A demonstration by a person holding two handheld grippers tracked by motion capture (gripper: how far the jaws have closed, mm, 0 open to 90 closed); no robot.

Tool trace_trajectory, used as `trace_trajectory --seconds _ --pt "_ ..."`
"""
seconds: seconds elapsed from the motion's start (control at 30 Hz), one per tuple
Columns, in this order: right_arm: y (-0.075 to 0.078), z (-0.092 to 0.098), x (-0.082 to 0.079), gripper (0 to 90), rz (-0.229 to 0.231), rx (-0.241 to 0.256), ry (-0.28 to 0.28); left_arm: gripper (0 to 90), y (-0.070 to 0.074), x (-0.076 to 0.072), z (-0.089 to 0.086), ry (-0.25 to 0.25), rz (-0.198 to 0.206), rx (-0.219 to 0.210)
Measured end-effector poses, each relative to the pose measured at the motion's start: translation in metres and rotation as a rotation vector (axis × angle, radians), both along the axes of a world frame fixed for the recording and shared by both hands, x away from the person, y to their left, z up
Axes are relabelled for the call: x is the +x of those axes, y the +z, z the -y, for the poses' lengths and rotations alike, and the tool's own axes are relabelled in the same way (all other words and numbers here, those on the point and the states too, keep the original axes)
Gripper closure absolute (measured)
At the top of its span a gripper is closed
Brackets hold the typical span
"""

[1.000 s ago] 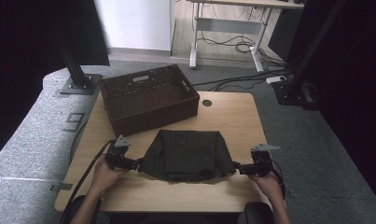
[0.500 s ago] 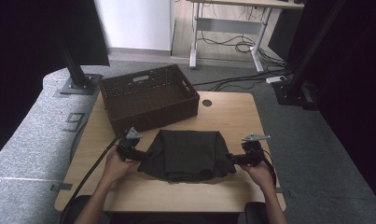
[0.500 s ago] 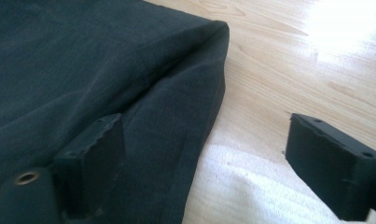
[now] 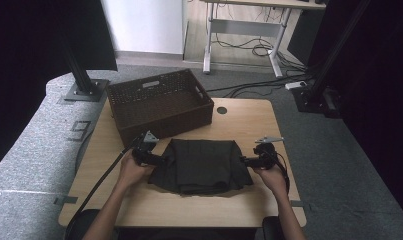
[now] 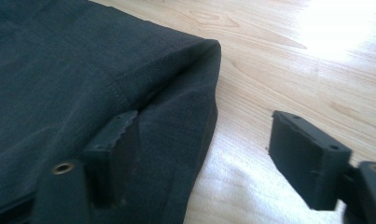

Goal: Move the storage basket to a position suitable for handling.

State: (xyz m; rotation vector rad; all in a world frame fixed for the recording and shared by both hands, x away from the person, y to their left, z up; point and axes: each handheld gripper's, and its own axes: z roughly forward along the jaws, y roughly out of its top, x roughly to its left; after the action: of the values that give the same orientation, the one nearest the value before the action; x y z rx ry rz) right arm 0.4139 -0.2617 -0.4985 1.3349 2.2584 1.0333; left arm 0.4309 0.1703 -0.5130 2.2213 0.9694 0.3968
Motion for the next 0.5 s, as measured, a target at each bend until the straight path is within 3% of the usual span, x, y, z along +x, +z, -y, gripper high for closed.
trace_trajectory --seconds 0.33,0.5 --pt "-0.010 -0.017 0.021 39.9 -0.026 -0.016 0.028 30.0 -0.011 0.010 0.003 0.033 0.007 -0.007" --pt "-0.019 -0.027 0.030 44.7 -0.045 -0.048 0.043 40.3 -0.018 0.012 0.007 0.043 0.002 0.023"
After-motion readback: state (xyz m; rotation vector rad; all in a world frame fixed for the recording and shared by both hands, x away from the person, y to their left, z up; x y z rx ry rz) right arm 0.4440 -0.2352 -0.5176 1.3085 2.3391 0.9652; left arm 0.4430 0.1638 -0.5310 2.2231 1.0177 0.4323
